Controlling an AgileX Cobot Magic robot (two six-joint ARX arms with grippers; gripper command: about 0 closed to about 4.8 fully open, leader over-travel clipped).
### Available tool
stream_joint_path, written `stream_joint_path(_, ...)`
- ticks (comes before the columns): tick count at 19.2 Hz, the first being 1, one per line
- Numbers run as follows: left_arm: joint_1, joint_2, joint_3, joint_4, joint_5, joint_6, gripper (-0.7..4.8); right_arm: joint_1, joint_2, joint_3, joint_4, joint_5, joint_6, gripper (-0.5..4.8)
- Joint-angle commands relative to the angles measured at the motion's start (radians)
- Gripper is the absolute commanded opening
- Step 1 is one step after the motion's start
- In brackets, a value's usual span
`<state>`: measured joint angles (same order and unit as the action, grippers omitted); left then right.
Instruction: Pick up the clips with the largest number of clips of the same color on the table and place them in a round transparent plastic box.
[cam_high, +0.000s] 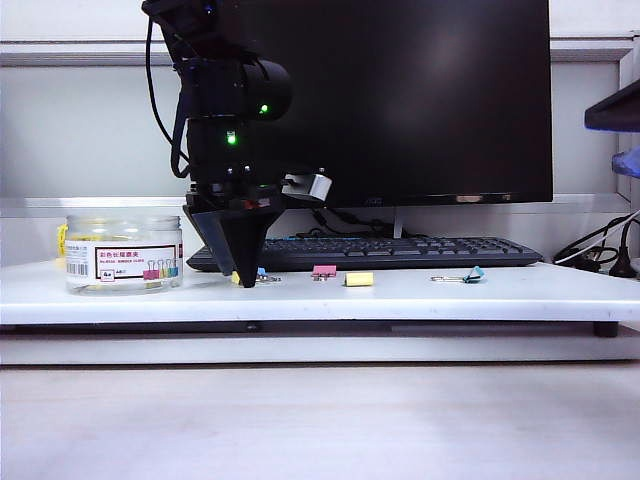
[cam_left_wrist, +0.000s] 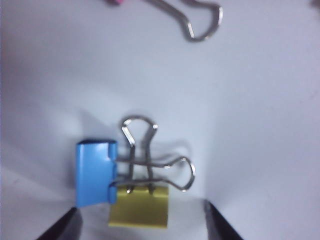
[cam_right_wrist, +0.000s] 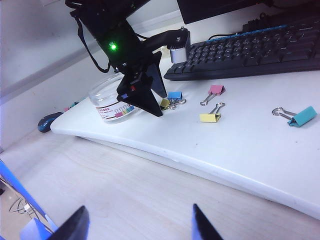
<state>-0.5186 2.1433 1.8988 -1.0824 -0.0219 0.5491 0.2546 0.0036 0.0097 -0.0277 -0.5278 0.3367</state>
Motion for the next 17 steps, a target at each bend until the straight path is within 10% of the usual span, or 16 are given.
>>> stream_joint_path(1, -0.001, 0.006, 0.002, 0.007, 0.003, 0.0, 3.32, 0.001, -0.002, 0.004, 0.044, -0.032, 0.004, 2.66)
stream_joint_path(4, -0.001, 0.006, 0.002, 0.007, 0.003, -0.003, 3.32, 0.001, -0.002, 0.005, 0.086, -0.029, 0.009, 3.72)
stream_joint_path(17, -0.001, 0.033, 0.002, 0.003, 0.026, -0.007, 3.02, 0.0, 0.06, 0.072, 0.102, 0.04, 0.012, 3.73)
